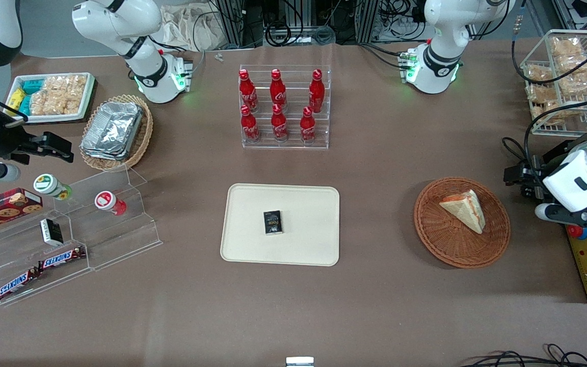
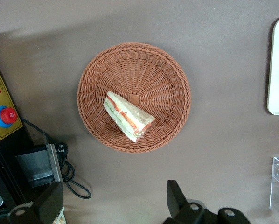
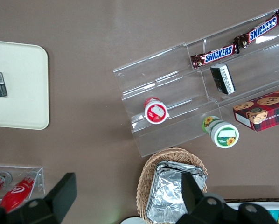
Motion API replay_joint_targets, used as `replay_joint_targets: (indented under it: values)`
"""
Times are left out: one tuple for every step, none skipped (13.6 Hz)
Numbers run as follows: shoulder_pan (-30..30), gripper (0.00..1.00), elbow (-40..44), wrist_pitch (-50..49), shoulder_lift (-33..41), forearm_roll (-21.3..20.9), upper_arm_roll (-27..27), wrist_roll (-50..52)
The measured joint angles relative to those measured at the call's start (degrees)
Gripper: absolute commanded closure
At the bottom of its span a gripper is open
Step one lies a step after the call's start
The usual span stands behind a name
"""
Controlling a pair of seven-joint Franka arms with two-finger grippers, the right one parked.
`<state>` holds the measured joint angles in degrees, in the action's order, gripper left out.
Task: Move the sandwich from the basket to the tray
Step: 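Move the left gripper from rest toward the wicker basket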
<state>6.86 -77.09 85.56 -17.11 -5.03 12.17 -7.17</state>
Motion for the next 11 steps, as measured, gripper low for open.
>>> replay_joint_targets:
  values:
    - [0.0, 0.0, 0.0, 0.0, -0.01, 0.0, 0.0, 0.0]
    - [0.01, 0.0, 0.0, 0.0, -0.03, 0.0, 0.0, 0.0]
    - [0.02, 0.0, 0.0, 0.0, -0.06, 0.0, -0.02, 0.0]
    - [0.05, 0.0, 0.0, 0.0, -0.1, -0.02, -0.04, 0.0]
    - [0.04, 0.0, 0.0, -0.01, -0.15, -0.03, -0.07, 0.11]
    - [0.05, 0.0, -0.03, -0.01, -0.27, -0.08, -0.11, 0.6]
    - [0.09, 0.0, -0.23, 0.25, -0.48, -0.11, -0.26, 1.19]
    - [0.13, 0.0, -0.77, 1.21, -0.65, -0.11, -0.59, 1.72]
    - [0.19, 0.0, -1.8, 2.69, -0.71, -0.11, -1.17, 2.86]
    - [0.22, 0.0, -3.09, 4.38, -0.72, -0.11, -1.78, 4.81]
    - [0.28, 0.0, -4.69, 6.24, -0.73, -0.11, -2.2, 7.73]
